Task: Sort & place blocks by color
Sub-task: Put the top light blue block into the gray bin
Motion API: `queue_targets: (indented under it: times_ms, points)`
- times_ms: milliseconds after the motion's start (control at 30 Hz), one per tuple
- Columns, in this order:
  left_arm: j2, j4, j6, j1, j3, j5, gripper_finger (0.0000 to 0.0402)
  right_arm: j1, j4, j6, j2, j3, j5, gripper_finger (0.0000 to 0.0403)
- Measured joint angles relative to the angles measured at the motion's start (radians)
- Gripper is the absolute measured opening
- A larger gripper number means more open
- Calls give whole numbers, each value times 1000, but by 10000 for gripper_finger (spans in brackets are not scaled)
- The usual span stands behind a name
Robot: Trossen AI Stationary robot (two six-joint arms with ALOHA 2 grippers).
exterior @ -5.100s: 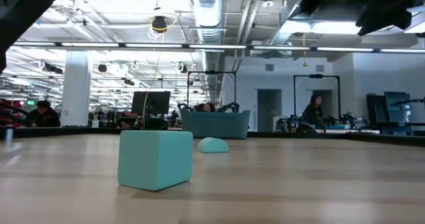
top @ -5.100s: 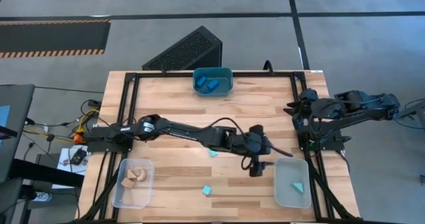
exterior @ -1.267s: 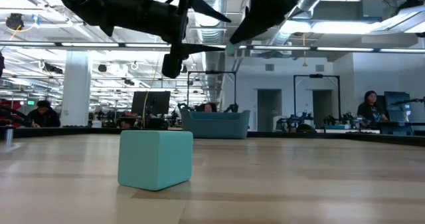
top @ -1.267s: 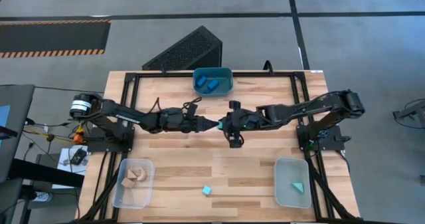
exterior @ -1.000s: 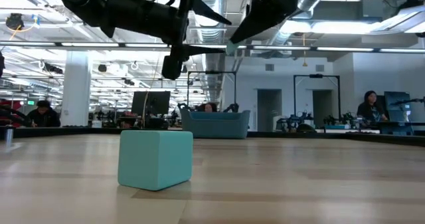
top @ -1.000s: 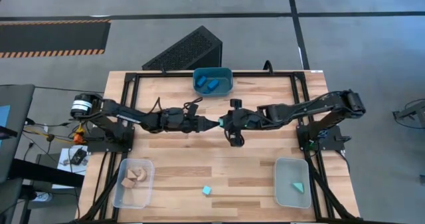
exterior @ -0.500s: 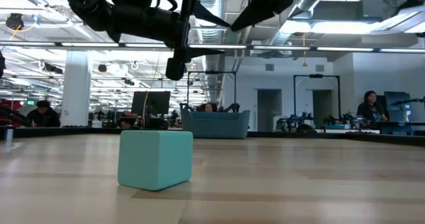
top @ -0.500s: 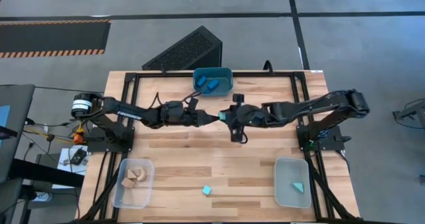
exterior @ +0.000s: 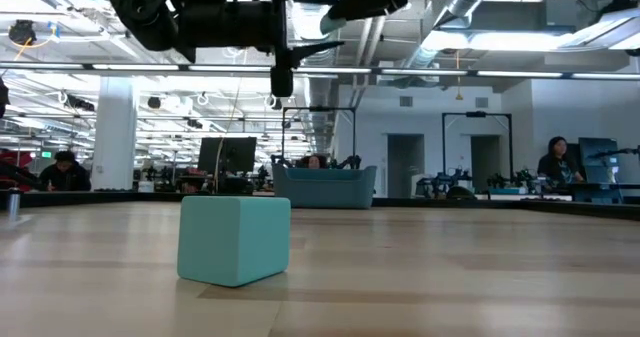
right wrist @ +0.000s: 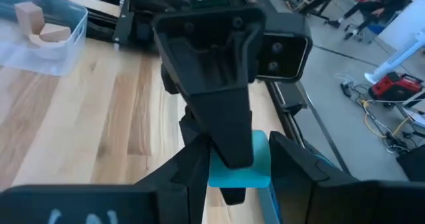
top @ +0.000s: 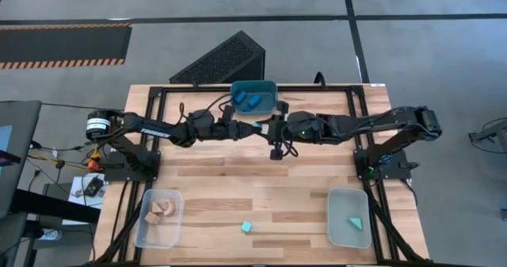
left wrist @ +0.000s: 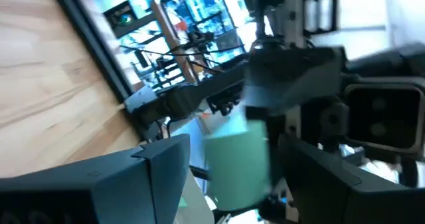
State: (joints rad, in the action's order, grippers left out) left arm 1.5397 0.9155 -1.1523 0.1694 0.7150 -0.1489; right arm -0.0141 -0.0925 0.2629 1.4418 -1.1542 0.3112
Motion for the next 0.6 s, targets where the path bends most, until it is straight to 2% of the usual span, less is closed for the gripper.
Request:
queue_targets:
  times_ms: [133,367,500,600]
  points:
    - [-1,33,1,9,4,-5,181,4,0,3,1,-1,1,149]
    - [-1,34,-12,47,4,-110,47,3,0,39,0,-1,7,156]
    - [-1,32,-9,72,4,-142,40,0,-1,17,1,-1,7,154]
    - [-1,10,41,78,5,-161,40,-15,-17,-68,1,-1,30,164]
